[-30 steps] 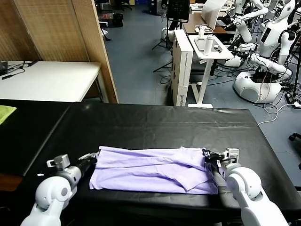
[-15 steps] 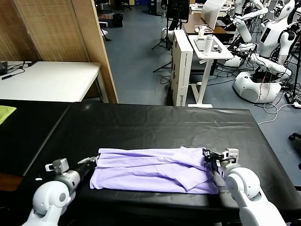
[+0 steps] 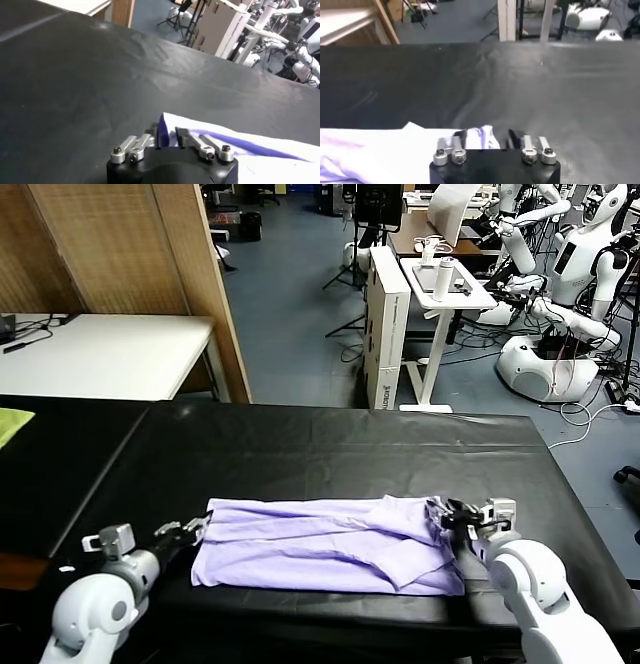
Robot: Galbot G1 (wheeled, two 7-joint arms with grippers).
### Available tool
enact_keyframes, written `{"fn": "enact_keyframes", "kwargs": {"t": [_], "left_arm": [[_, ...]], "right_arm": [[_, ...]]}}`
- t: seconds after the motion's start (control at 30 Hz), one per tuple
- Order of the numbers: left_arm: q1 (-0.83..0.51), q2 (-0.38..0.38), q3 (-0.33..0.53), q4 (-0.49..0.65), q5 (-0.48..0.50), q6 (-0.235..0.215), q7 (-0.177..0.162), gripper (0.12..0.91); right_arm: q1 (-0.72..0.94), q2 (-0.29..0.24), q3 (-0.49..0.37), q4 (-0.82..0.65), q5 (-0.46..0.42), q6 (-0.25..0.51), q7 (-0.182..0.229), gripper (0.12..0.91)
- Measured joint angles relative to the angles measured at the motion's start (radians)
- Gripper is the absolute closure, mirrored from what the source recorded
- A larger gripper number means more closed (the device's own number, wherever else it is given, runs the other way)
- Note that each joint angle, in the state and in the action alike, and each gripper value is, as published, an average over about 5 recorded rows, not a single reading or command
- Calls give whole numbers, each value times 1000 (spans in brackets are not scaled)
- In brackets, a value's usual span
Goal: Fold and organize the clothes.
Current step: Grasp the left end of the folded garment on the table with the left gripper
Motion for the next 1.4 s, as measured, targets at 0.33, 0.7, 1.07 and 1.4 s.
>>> {"fn": "enact_keyframes", "kwargs": {"t": [0.33,0.7,1.07,1.4], "left_arm": [[80,47,-53,-24,-208,10,37,124],[81,28,-47,30,-172,10,94,123],[69,1,-21,54,-164,10,104,123],[57,-15,-8,69,-156,7,107,123]], "right_arm": [[-50,-25,62,57,34,0,-2,118],[-68,-22,77,69,34,1,-2,118],[-65,-16,75,69,31,1,-2,118],[-59,-8,65,66,26,1,-3,118]]}}
